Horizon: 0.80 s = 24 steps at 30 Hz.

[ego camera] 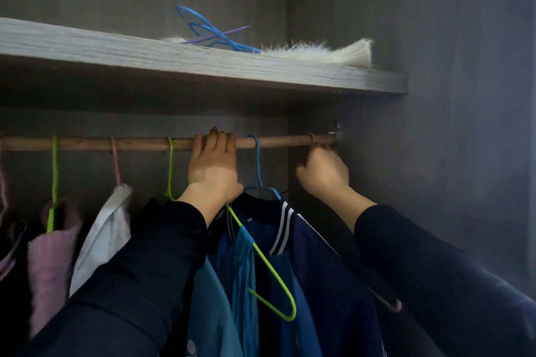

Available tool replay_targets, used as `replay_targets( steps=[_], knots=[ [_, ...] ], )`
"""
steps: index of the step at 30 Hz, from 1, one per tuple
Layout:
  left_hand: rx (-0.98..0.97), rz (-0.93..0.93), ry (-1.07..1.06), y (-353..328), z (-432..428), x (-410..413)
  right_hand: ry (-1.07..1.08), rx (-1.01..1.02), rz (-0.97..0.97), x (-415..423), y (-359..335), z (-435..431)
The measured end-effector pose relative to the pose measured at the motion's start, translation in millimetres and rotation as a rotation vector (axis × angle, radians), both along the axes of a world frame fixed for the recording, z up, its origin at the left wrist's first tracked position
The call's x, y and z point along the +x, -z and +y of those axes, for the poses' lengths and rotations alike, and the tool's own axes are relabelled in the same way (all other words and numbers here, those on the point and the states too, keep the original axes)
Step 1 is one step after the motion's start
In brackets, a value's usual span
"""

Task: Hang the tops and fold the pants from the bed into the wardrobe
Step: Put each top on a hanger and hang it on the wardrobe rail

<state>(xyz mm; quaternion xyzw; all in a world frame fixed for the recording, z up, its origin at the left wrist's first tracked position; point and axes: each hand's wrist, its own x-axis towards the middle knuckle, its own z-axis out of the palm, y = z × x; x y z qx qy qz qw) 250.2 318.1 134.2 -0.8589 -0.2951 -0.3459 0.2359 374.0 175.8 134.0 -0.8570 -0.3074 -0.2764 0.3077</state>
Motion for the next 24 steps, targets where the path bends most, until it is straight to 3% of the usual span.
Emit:
replay_targets(
  steps=[3,6,9,12,18,24],
  knots=[
    [0.021,0.032,-0.048,0,-3,4,0.04,-0.03,0.261,21,8,9],
    [0.02,0.044,-0.083,-1,-4,7,-0.093,0.154,0.57,31,12,20],
    [0.016,0.056,-0.106,-1,-6,8,-0.226,0.355,0.707,32,9,25],
    [0.005,0.036,-0.096,0,-8,9,-0.252,0.447,0.683,34,5,29],
    [0.014,-0.014,-0.064,2,-4,11,-0.267,0.417,0.546,29,1,20],
    [-0.033,-0.052,-0.044,-1,-8,13,-0.264,0.328,0.533,4,22,-12]
  ],
)
